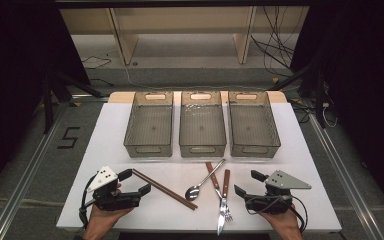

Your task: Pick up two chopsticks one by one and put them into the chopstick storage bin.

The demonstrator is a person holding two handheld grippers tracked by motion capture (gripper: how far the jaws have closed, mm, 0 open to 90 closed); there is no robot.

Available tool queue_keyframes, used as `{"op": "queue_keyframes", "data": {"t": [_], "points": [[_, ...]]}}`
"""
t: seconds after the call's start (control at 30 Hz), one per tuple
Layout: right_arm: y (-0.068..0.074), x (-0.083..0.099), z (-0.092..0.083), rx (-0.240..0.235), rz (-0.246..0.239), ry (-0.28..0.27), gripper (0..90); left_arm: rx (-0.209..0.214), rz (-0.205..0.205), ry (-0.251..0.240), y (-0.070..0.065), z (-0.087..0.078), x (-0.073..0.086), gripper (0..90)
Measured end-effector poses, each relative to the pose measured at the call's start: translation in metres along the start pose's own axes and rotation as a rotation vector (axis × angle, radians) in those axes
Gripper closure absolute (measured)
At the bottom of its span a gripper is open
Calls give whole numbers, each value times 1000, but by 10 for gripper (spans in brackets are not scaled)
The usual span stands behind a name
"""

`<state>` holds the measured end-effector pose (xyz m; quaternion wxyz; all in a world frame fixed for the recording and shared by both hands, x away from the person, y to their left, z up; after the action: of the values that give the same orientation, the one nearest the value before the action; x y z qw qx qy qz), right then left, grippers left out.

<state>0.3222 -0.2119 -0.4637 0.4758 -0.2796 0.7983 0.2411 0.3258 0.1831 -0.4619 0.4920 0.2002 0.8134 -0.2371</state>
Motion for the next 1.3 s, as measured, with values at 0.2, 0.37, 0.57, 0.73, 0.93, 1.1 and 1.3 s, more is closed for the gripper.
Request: {"op": "queue_keyframes", "data": {"t": [0.2,0.37,0.57,0.73,0.93,1.1,1.3], "points": [[0,0,0,1,0,3,228,0,-1,4,0,0,0,119],[0,0,0,2,-3,6,228,-3,4,6,1,0,0,119],[0,0,0,2,-1,4,229,-9,21,23,5,0,-3,119],[-1,0,0,4,4,8,230,6,102,97,8,3,-11,132],[-1,1,2,0,4,15,230,29,253,246,7,13,-32,159],[-2,1,3,0,5,19,231,45,355,360,2,25,-40,171],[-1,1,3,-7,3,27,232,73,438,448,-3,42,-43,202]]}}
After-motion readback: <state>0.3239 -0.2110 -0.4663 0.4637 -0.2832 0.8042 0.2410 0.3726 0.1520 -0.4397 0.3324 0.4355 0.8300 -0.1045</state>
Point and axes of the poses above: each handheld gripper's, and its own axes: z roughly forward along the jaws, x roughly out of its underside, y roughly to its left, the point moved 4 cm from there along z, roughly forward along the jaws, and after that the axes turned 3 degrees about -x, right-handed, at the moved point
